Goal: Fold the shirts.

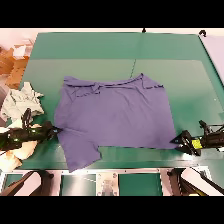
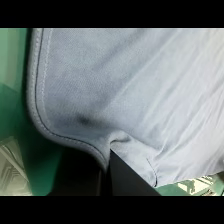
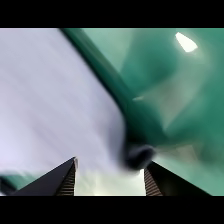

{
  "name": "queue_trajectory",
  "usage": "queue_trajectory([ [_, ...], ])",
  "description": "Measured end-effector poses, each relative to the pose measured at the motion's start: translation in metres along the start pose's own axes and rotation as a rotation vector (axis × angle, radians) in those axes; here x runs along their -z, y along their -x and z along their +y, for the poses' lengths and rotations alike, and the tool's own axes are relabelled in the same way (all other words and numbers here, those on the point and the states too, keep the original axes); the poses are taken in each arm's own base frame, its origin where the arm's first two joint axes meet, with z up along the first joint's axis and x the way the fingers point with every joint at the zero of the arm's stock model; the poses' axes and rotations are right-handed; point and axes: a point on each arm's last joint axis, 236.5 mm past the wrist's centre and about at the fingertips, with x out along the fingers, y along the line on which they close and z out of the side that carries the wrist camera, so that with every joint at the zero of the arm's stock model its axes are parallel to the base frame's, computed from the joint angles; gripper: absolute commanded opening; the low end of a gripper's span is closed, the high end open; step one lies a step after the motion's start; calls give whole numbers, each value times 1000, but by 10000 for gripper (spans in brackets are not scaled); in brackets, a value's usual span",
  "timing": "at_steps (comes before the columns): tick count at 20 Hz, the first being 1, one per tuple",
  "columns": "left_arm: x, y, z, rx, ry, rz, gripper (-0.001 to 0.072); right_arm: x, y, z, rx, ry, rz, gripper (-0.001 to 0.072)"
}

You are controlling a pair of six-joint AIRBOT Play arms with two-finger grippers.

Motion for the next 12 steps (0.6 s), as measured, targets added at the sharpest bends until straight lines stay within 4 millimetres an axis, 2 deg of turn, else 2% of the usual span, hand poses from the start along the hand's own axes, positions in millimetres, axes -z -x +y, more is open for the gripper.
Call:
queue_trajectory([
  [1, 0, 0, 0, 1, -1, 0, 25, -7, 0, 5, -16, -1, -26, 493],
  [2, 0, 0, -1, 2, -3, 2, 25, -13, 0, 8, -29, -5, -49, 448],
  [3, 1, 0, -1, 4, -3, 4, 26, -20, 1, 11, -38, -8, -76, 371],
  [5, 2, 0, -2, 7, -3, 6, 25, -24, 1, 13, -43, -9, -93, 292],
  [7, 2, 0, -3, 12, -2, 9, 25, -22, 1, 17, -57, 1, -81, 288],
  [12, 2, 0, -8, 34, 4, 9, 25, 9, 0, 17, -60, 43, 49, 276],
])
